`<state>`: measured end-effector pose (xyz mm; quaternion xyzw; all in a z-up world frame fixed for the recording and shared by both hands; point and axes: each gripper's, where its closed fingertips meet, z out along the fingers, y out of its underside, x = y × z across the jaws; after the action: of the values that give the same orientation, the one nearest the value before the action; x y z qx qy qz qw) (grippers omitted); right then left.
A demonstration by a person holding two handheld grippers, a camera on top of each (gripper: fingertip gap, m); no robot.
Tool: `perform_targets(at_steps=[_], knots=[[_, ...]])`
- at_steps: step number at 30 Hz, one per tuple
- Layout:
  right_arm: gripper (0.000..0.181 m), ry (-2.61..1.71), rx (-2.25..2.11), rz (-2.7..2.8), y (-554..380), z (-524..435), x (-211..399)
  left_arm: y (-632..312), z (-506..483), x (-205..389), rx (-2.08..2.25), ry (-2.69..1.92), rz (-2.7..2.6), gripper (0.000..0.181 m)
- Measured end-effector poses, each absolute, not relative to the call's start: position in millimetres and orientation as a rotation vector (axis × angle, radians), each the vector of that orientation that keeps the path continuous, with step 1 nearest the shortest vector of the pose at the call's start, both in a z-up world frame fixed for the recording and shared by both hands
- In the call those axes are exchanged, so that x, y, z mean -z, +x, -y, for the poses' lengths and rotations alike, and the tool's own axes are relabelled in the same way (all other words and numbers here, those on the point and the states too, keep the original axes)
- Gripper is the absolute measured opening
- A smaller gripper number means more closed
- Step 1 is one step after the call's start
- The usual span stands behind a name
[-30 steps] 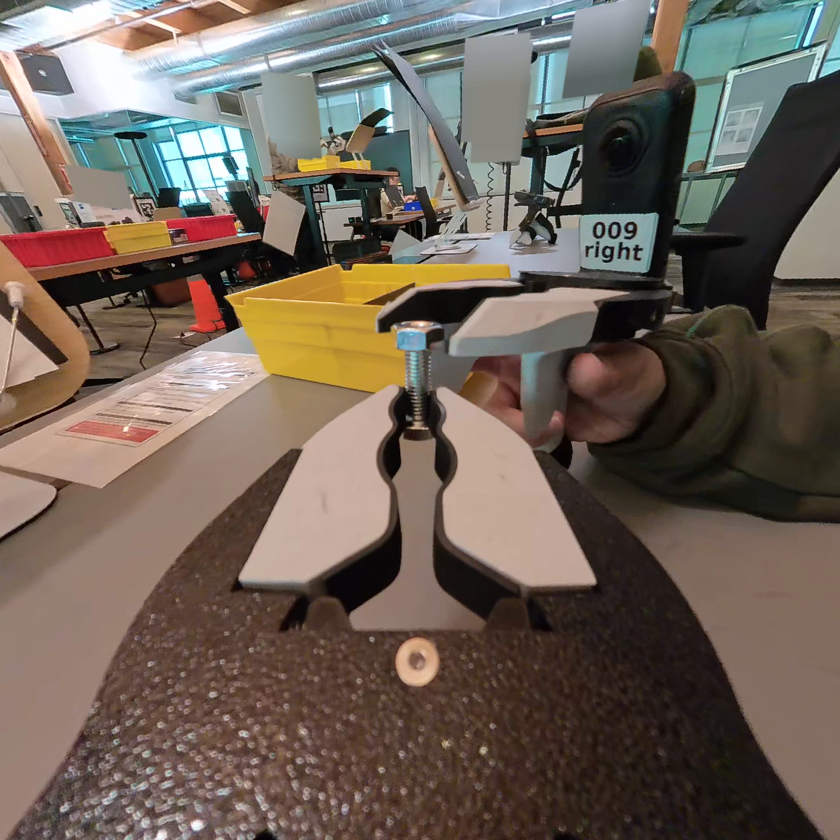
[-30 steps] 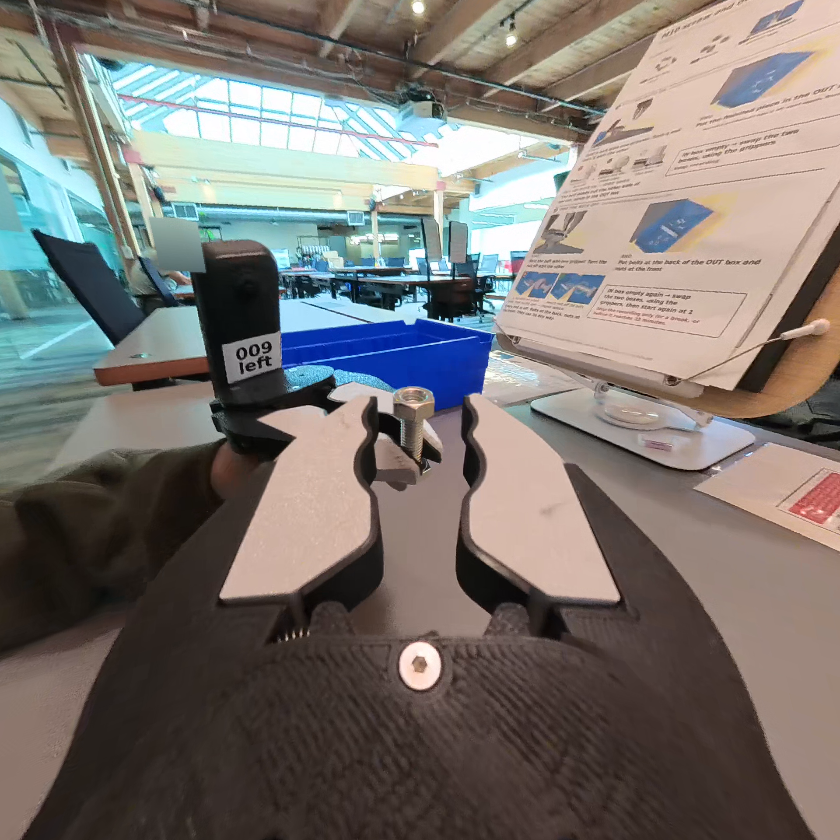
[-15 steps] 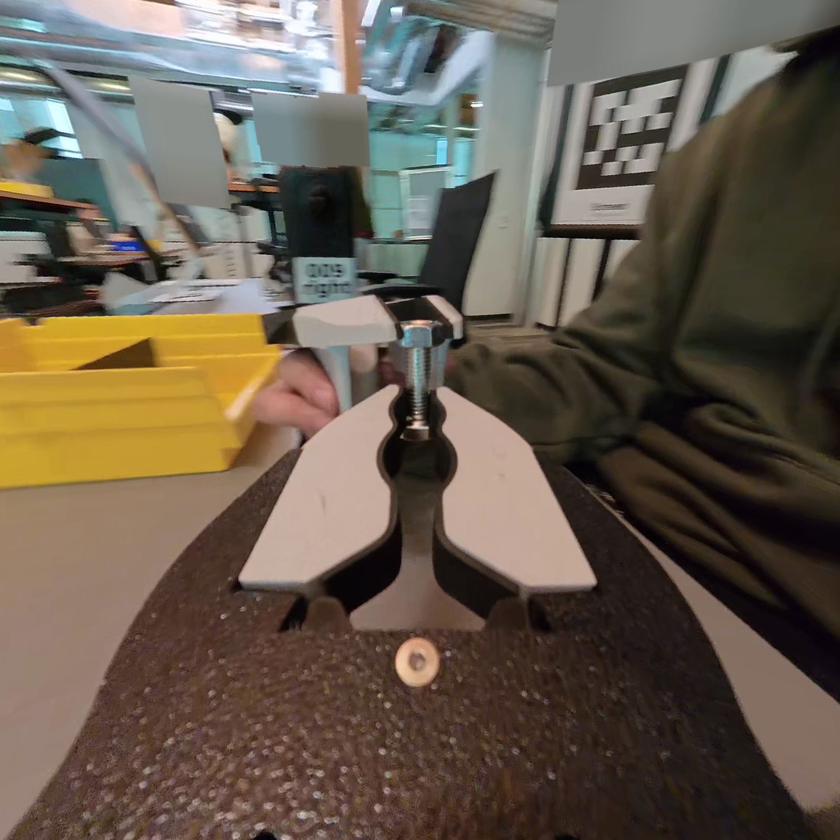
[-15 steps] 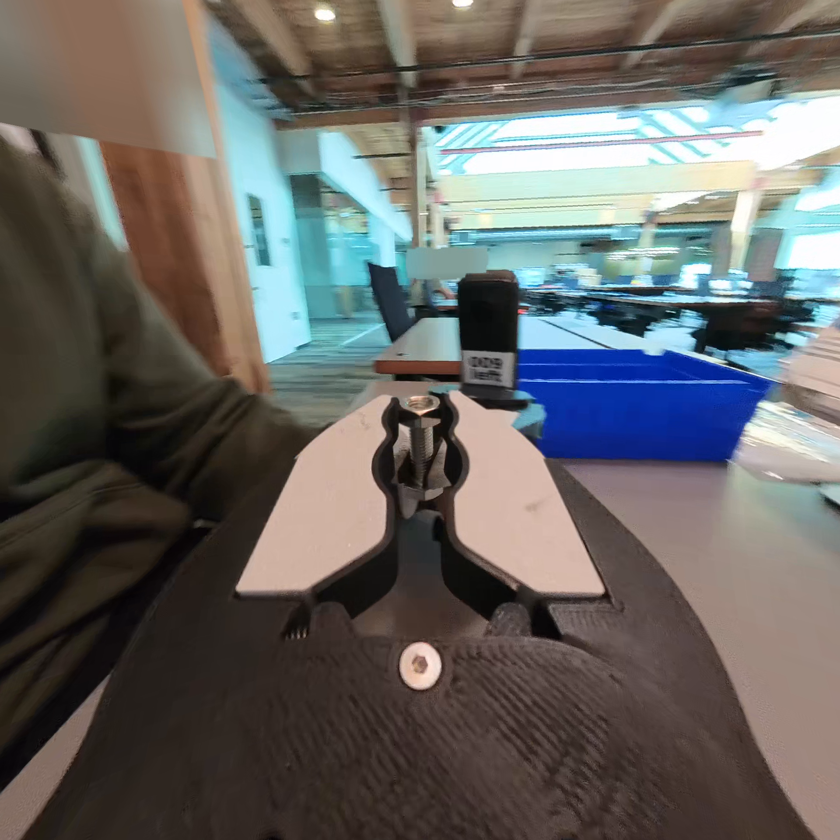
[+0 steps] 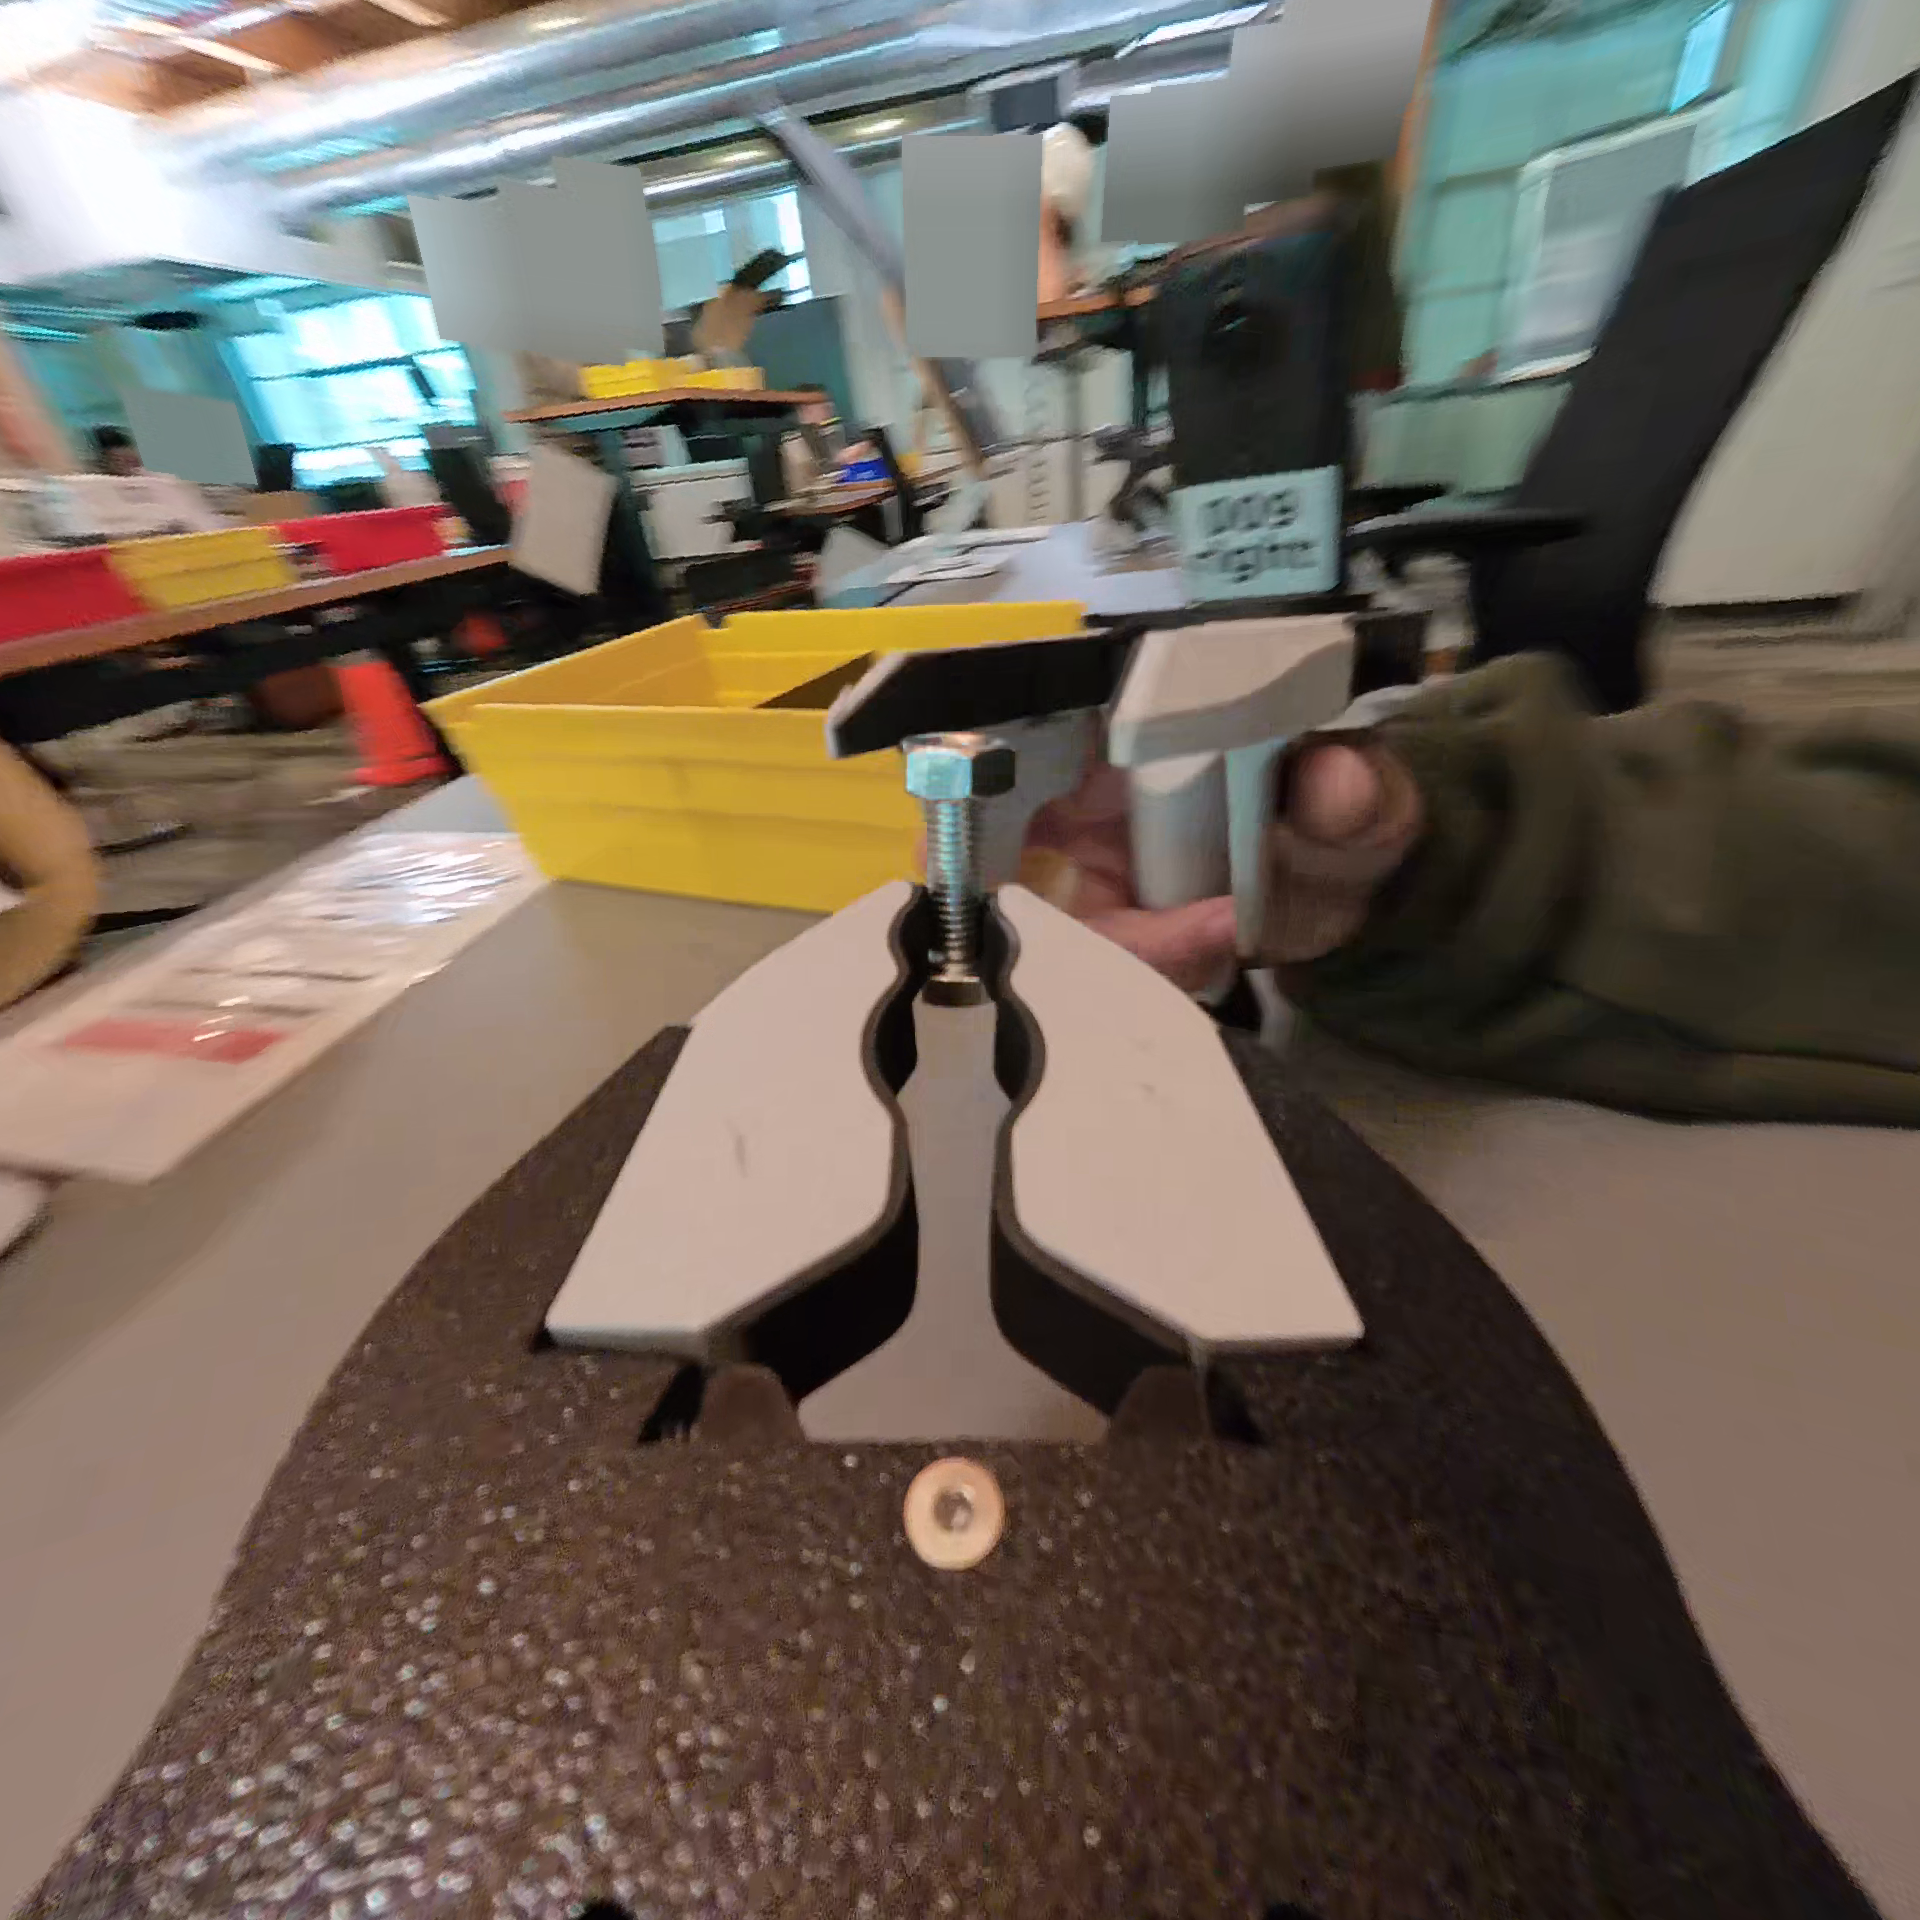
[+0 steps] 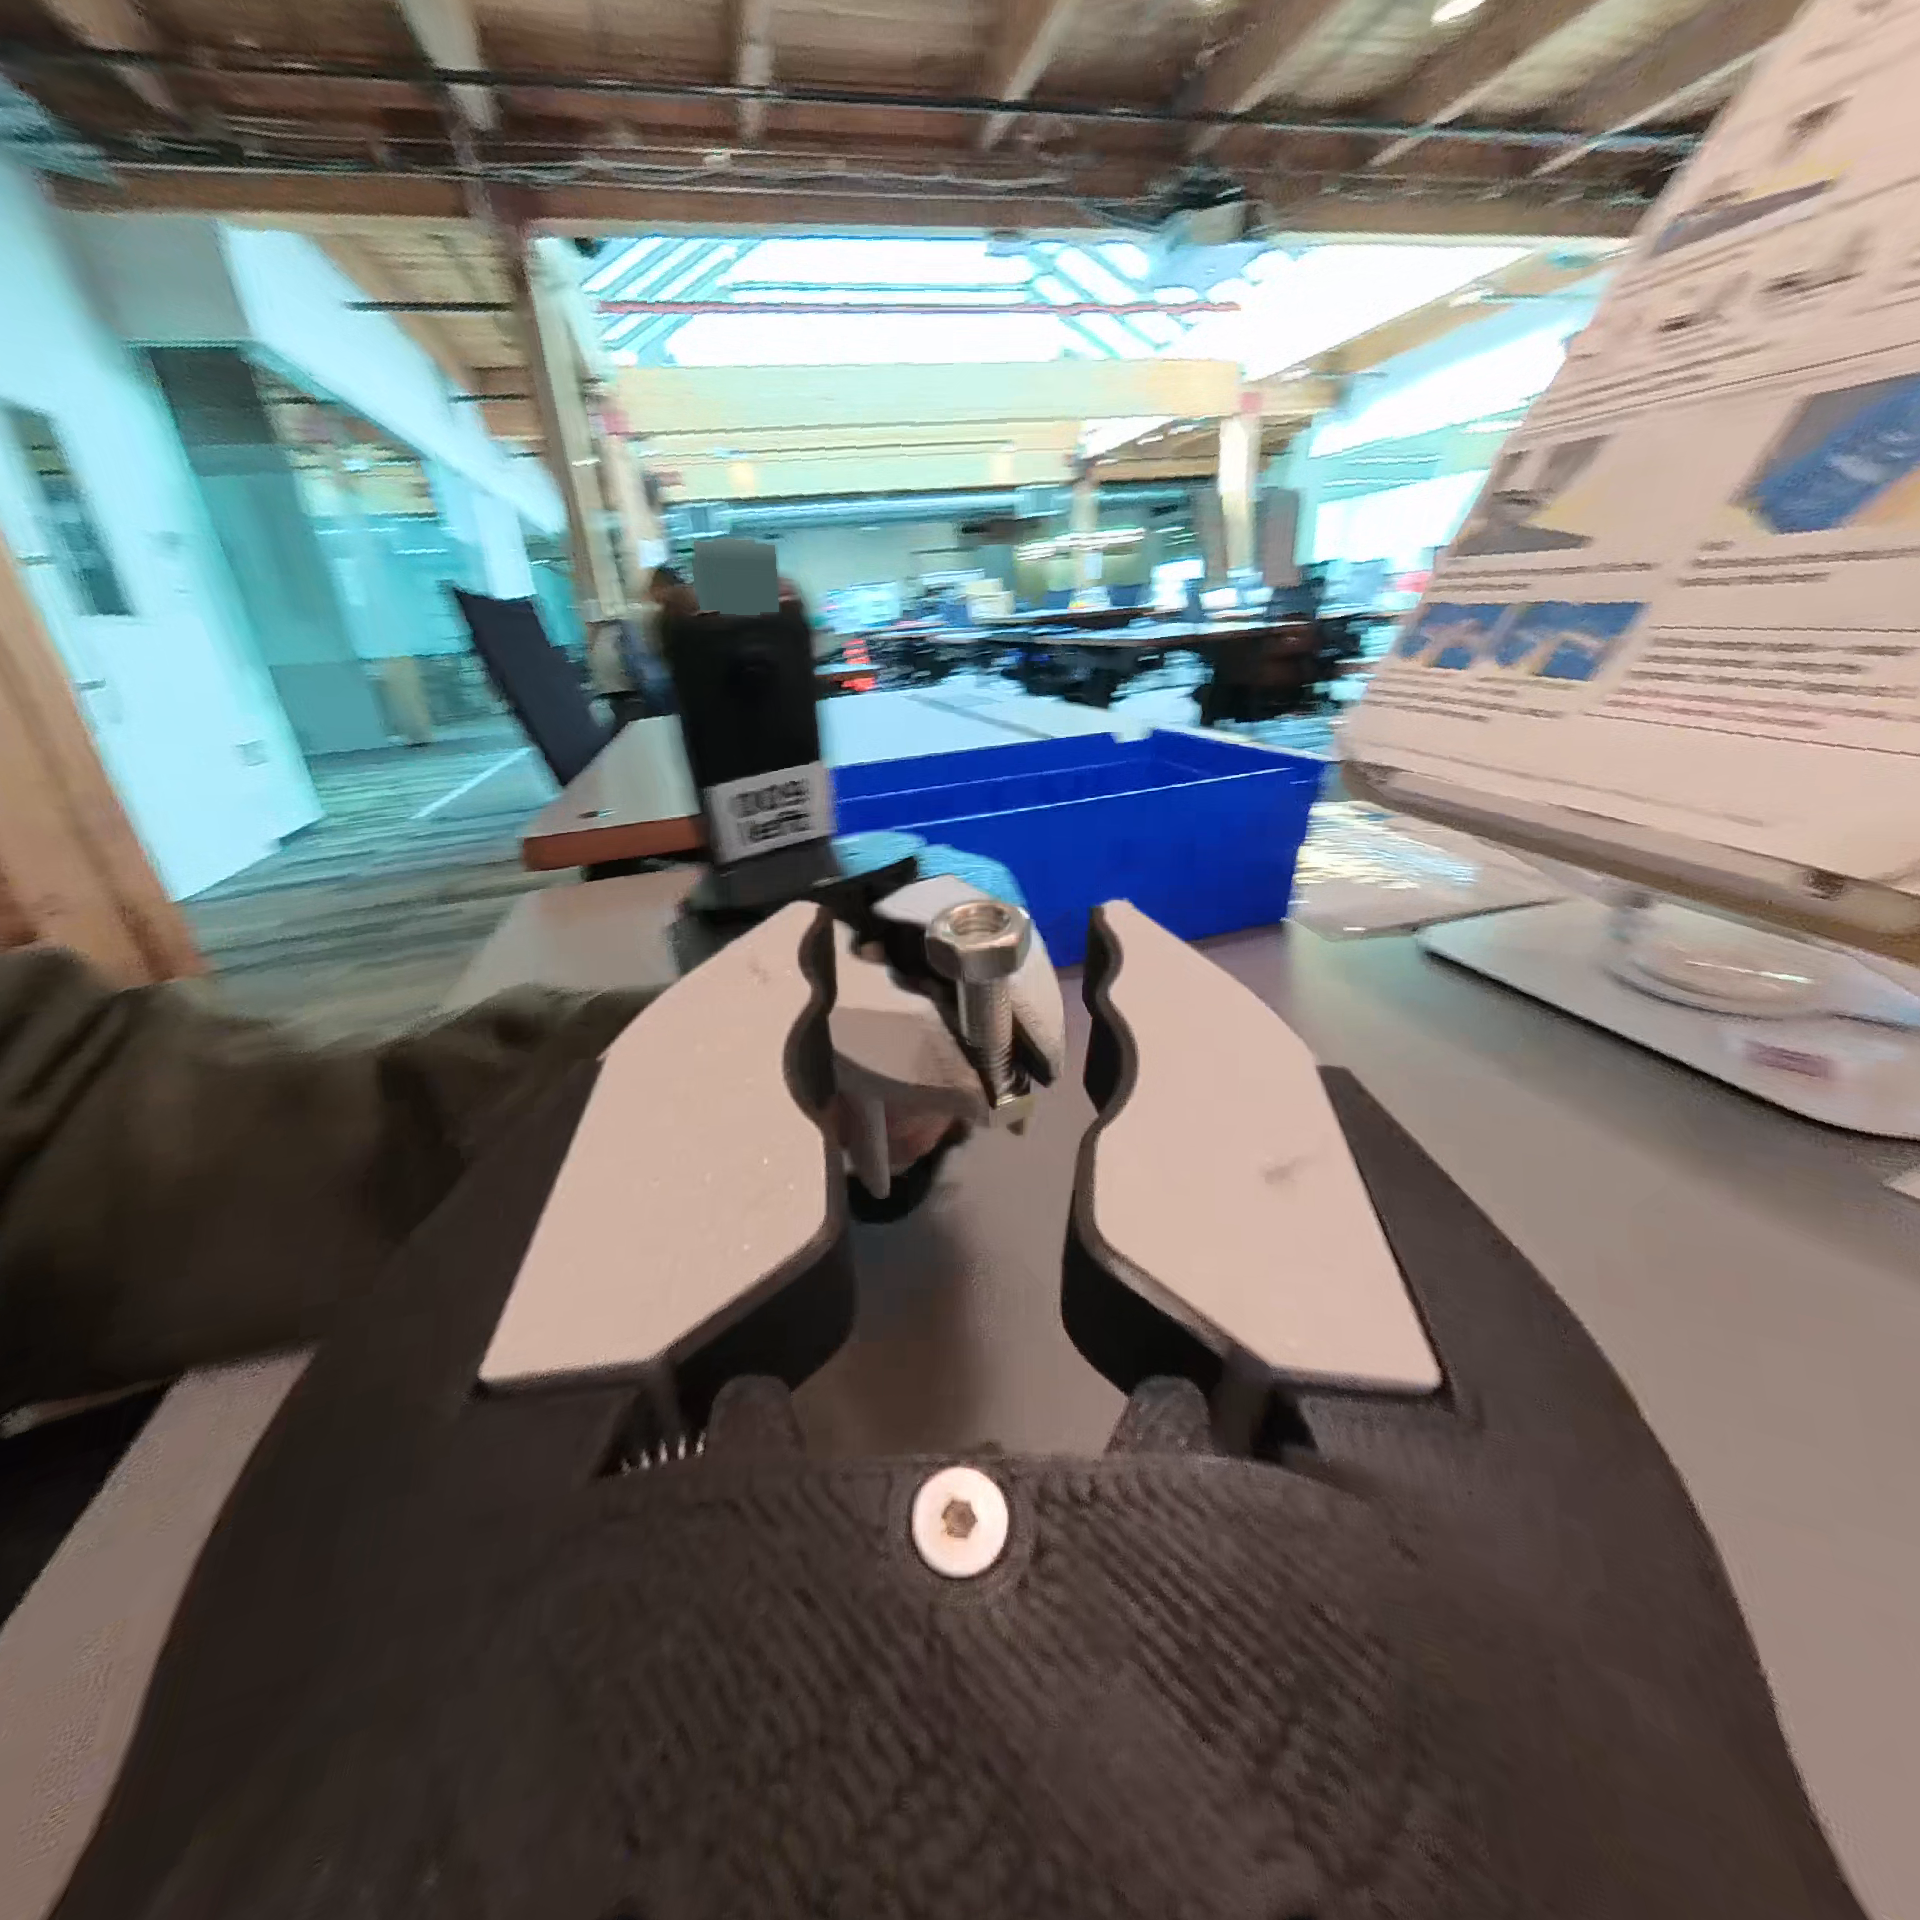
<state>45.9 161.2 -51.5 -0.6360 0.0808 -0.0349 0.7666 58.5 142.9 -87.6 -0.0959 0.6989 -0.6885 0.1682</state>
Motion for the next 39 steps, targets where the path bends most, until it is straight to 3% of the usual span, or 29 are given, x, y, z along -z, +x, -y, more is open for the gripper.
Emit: perform_targets(at_steps=[7,12,16,21,28,36,39], knots=[[0.036,-1.353,0.347,-0.384,75,-163,56,77,-150,89,1.809,-0.381,-1.901,0.009],[0.018,-1.336,0.347,-0.41,74,-167,57,77,-150,90,1.796,-0.384,-1.907,0.009],[0.018,-1.393,0.341,-0.381,73,-169,60,75,-150,93,1.808,-0.367,-1.948,0.009],[0.018,-1.41,0.128,-0.068,34,-164,47,26,-140,77,2.198,-0.08,-2.07,0.009],[0.018,-1.325,-0.157,0.103,-3,-159,36,-8,-135,69,2.423,0.123,-2.144,0.009],[0.018,-1.347,-0.018,-0.006,18,-158,45,22,-136,79,2.233,-0.074,-2.101,0.009],[0.028,-1.368,0.103,-0.116,37,-160,48,37,-140,79,2.144,-0.161,-2.033,0.009]])
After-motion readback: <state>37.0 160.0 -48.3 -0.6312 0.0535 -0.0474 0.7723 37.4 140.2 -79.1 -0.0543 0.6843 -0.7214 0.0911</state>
